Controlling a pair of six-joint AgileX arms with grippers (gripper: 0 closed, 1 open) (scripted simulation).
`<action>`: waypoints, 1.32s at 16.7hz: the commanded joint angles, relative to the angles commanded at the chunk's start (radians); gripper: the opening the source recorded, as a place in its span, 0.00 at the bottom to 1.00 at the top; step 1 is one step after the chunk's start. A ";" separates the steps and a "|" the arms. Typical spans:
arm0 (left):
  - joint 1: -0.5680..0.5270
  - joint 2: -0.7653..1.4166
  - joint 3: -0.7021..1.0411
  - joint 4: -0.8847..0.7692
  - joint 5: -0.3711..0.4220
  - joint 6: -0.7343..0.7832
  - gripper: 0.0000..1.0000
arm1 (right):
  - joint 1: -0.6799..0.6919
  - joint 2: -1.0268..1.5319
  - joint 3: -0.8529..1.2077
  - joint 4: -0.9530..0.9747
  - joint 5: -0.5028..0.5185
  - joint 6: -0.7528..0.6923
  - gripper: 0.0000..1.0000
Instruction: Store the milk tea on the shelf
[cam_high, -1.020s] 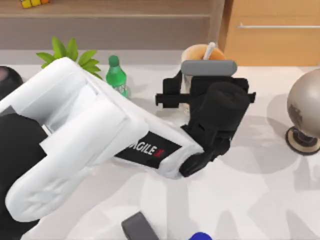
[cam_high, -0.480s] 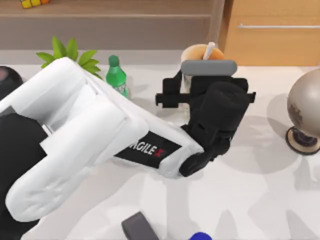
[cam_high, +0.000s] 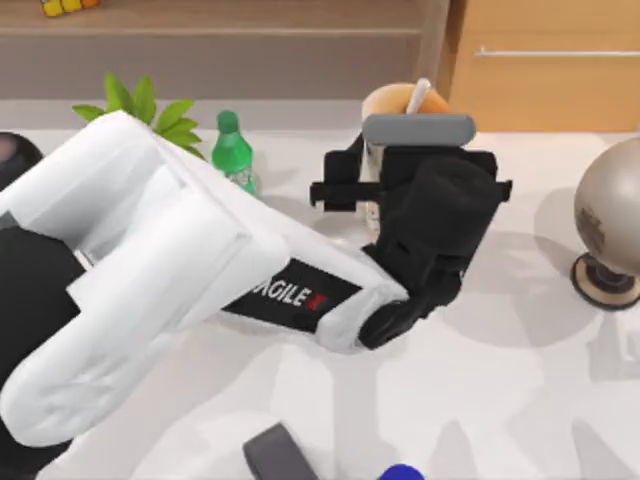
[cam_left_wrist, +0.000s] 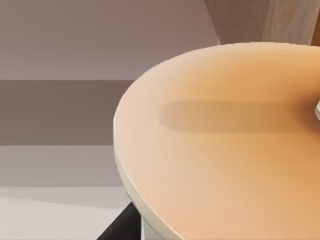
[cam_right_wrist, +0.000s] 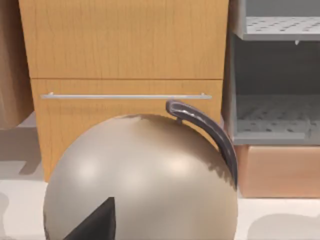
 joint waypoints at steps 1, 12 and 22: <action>0.000 -0.003 0.001 -0.003 0.000 0.000 0.00 | 0.000 0.000 0.000 0.000 0.000 0.000 1.00; 0.004 -0.178 0.012 -0.126 0.178 0.052 0.00 | 0.000 0.000 0.000 0.000 0.000 0.000 1.00; 0.148 -0.374 -0.011 -0.343 0.417 0.135 0.00 | 0.000 0.000 0.000 0.000 0.000 0.000 1.00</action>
